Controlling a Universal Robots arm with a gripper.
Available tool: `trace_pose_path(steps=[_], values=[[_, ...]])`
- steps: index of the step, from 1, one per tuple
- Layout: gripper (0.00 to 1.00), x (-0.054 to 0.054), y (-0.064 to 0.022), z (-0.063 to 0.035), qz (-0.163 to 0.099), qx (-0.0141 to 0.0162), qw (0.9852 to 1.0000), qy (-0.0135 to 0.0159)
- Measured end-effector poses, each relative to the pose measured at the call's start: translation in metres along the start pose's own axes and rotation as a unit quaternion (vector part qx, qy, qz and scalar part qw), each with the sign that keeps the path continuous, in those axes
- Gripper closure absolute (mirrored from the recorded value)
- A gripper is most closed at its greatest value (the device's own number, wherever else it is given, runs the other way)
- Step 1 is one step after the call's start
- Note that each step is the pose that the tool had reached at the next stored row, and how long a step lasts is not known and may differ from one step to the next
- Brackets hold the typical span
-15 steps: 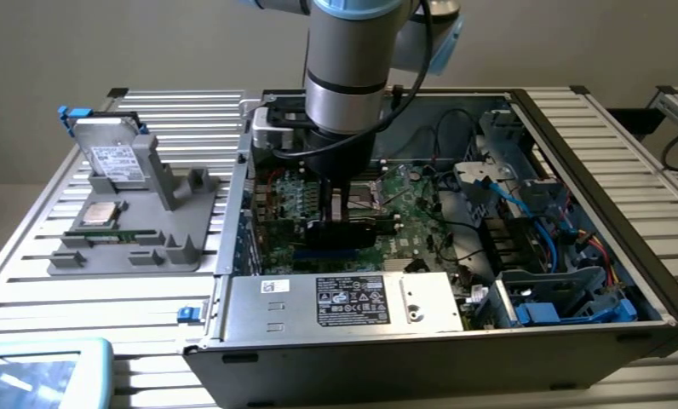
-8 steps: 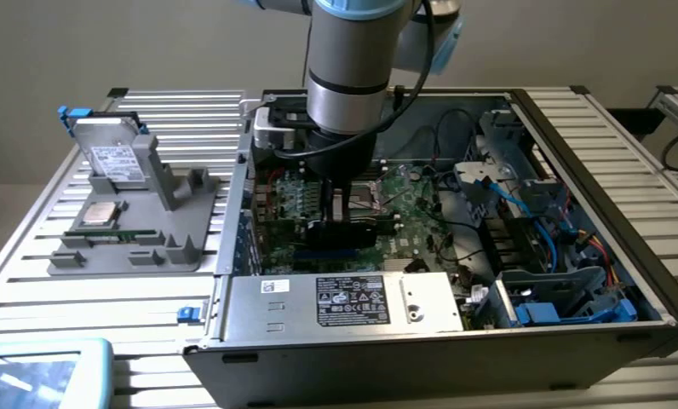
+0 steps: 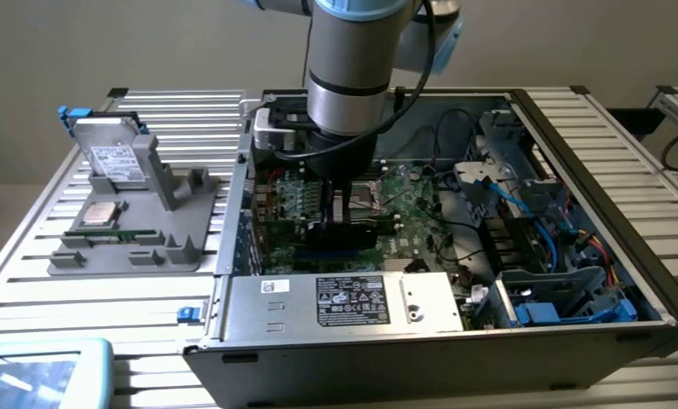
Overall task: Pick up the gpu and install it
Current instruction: 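Insert the gpu into the slot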
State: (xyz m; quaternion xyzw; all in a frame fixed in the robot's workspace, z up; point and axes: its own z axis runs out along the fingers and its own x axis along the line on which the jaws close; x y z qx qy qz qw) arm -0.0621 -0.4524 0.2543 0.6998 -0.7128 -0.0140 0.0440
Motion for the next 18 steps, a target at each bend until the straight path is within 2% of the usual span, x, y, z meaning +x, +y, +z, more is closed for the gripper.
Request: trace_pose_path(steps=[6,13,18], values=[[0.73,0.0004,-0.0003,0.0004,0.0,-0.0004,1.0,0.0001],[0.73,0.0003,-0.0004,0.0021,0.001,-0.004,1.0,0.0],[0.73,0.0003,-0.0013,0.0022,0.001,-0.005,1.0,-0.0008]])
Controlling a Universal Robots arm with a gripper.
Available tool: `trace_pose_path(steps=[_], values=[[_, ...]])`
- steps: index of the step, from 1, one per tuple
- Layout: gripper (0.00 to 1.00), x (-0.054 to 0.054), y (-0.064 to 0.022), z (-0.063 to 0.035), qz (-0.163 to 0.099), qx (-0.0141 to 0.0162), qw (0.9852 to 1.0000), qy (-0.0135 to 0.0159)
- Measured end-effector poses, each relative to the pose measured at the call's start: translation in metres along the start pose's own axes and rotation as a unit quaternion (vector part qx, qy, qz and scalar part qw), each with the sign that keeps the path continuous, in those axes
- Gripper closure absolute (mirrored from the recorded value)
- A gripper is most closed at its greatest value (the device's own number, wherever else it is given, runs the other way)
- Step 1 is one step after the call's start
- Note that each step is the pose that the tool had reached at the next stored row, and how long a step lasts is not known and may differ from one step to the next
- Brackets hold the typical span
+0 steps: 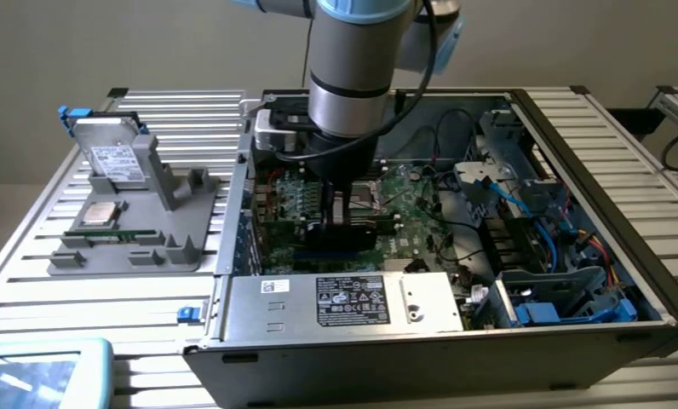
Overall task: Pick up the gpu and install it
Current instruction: 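Insert the gpu into the slot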
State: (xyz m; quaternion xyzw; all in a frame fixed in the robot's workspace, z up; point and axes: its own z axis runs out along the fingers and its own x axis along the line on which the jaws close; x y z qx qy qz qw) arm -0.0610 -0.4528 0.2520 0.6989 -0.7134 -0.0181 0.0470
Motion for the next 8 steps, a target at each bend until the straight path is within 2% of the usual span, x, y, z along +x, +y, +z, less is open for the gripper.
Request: trace_pose_path(steps=[6,8], values=[[0.73,0.0003,-0.001,-0.0001,0.0,-0.0006,1.0,-0.0003],[0.73,0.0003,-0.0012,-0.0002,0.0,-0.0023,1.0,-0.0008]])
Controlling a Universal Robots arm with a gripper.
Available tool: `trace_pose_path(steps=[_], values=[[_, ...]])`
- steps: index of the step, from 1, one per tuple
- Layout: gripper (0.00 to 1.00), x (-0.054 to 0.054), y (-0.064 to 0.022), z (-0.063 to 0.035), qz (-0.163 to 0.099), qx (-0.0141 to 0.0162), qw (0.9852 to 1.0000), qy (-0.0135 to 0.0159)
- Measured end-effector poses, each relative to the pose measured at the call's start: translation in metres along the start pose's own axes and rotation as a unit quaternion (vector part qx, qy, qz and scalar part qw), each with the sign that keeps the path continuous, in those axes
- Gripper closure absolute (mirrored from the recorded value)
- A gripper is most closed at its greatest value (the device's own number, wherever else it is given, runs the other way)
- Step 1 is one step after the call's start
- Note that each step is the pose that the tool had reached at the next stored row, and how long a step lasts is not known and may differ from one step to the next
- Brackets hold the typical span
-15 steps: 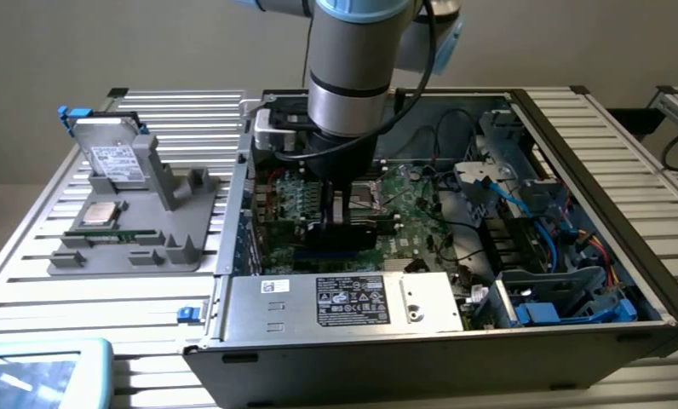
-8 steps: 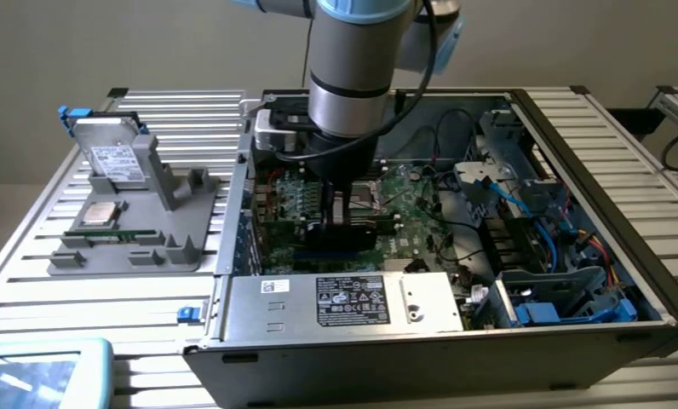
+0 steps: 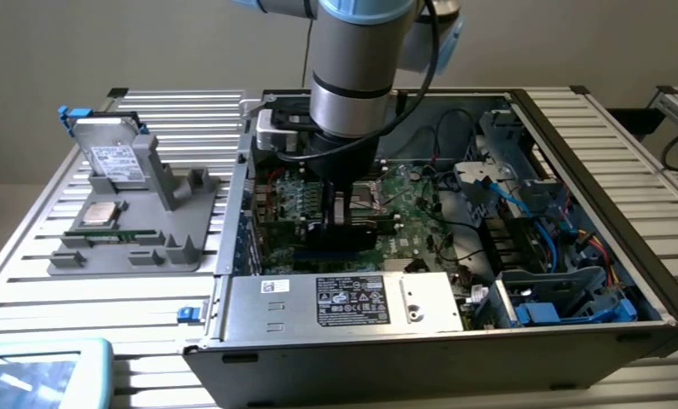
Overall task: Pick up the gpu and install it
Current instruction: 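Insert the gpu into the slot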
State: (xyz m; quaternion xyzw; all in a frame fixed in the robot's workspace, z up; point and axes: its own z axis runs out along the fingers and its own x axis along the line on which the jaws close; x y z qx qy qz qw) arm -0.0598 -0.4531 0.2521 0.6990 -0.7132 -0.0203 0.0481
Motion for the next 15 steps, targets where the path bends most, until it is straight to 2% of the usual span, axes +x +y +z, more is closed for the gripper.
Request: trace_pose_path(steps=[2,7,15], values=[[0.73,0.0,0.0,0.0001,0.0,-0.0025,1.0,-0.0009],[0.73,0.0004,0.0,0.0003,-0.001,-0.0028,1.0,-0.0089],[0.73,0.0004,-0.0001,0.0005,-0.001,-0.0029,1.0,-0.0088]])
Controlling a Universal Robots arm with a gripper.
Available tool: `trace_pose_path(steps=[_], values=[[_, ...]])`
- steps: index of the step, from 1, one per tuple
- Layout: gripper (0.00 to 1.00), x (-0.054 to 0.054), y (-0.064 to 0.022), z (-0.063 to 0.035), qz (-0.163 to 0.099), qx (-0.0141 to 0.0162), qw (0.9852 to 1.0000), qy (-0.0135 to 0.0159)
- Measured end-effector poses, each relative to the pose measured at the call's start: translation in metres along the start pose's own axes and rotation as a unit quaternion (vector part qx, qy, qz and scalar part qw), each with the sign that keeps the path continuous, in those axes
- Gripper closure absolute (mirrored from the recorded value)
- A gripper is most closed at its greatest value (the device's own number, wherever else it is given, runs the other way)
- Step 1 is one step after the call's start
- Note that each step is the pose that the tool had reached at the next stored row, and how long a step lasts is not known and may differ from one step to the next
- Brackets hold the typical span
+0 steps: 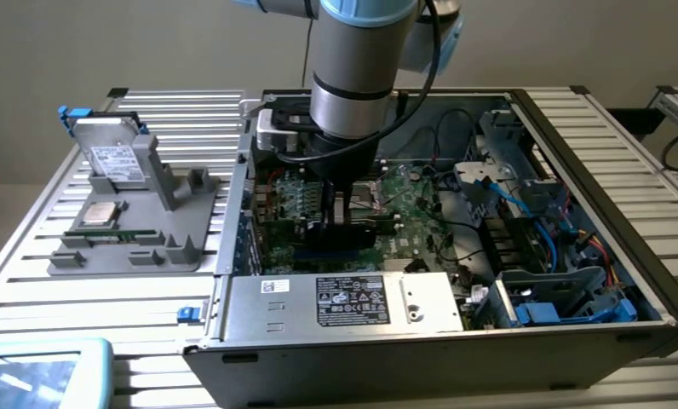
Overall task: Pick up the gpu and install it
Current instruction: 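Insert the gpu into the slot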
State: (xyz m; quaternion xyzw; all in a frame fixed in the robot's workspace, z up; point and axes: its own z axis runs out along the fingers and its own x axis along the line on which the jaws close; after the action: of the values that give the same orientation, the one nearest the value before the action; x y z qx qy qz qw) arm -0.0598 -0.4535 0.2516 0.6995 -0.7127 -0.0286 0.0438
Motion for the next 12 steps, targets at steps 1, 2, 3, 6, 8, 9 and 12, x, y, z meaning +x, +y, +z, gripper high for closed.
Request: trace_pose_path(steps=[1,2,3,6,8,9,12], values=[[0.73,0.0,0.0,0.0001,0.0,0.0,1.0,-0.0001],[0.73,0.0,-0.0001,0.0001,-0.001,0.0,1.0,0.0],[0.73,0.0,-0.0001,0.0001,-0.001,0.0,1.0,0.0],[0.73,0.0003,-0.0002,-0.0001,-0.002,0.0001,1.0,-0.0003],[0.73,0.0006,-0.0002,-0.0001,-0.003,0.0,1.0,-0.0005],[0.73,0.0006,-0.0002,-0.0001,-0.003,0.0,1.0,-0.0005],[0.73,0.0007,-0.0002,0.0,-0.004,0.0001,1.0,-0.0008]])
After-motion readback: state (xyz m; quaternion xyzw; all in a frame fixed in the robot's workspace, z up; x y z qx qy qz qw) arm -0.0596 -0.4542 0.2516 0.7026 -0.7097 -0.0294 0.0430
